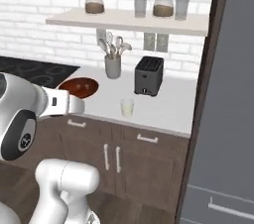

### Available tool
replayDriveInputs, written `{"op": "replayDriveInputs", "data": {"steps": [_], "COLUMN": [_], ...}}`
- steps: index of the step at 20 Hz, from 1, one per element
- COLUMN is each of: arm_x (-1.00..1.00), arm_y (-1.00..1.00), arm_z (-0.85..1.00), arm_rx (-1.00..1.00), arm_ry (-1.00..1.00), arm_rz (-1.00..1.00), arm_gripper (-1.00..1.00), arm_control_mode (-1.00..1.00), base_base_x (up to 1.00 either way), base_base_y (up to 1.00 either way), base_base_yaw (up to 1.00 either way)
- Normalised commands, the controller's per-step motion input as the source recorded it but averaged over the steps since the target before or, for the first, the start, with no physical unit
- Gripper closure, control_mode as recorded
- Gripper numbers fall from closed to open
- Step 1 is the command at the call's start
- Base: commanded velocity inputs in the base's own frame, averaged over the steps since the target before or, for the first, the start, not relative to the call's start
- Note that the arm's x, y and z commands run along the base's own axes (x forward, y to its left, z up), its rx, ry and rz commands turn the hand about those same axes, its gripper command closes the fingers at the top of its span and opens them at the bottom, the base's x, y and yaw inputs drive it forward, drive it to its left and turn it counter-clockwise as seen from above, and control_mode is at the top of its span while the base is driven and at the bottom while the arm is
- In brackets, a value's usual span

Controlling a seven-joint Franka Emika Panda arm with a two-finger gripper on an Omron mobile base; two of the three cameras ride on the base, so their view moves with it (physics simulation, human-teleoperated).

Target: Grab a lemon wedge from the fridge and one ice cube from the ice bowl, and put them in the glass of lemonade.

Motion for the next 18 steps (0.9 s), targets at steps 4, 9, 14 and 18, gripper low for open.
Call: {"op": "replayDriveInputs", "data": {"steps": [4, 9, 14, 18], "arm_x": [0.00, 0.00, 0.00, 0.00], "arm_y": [0.00, 0.00, 0.00, 0.00], "arm_z": [0.00, 0.00, 0.00, 0.00], "arm_rx": [0.00, 0.00, 0.00, 0.00], "arm_ry": [0.00, 0.00, 0.00, 0.00], "arm_rz": [0.00, 0.00, 0.00, 0.00], "arm_gripper": [-1.00, -1.00, -1.00, -1.00], "arm_control_mode": [1.00, 1.00, 1.00, 1.00], "base_base_x": [0.53, 0.67, 0.73, 0.71], "base_base_y": [0.79, 0.97, 0.89, 0.32], "base_base_yaw": [-0.56, -0.45, -0.41, -0.32]}}
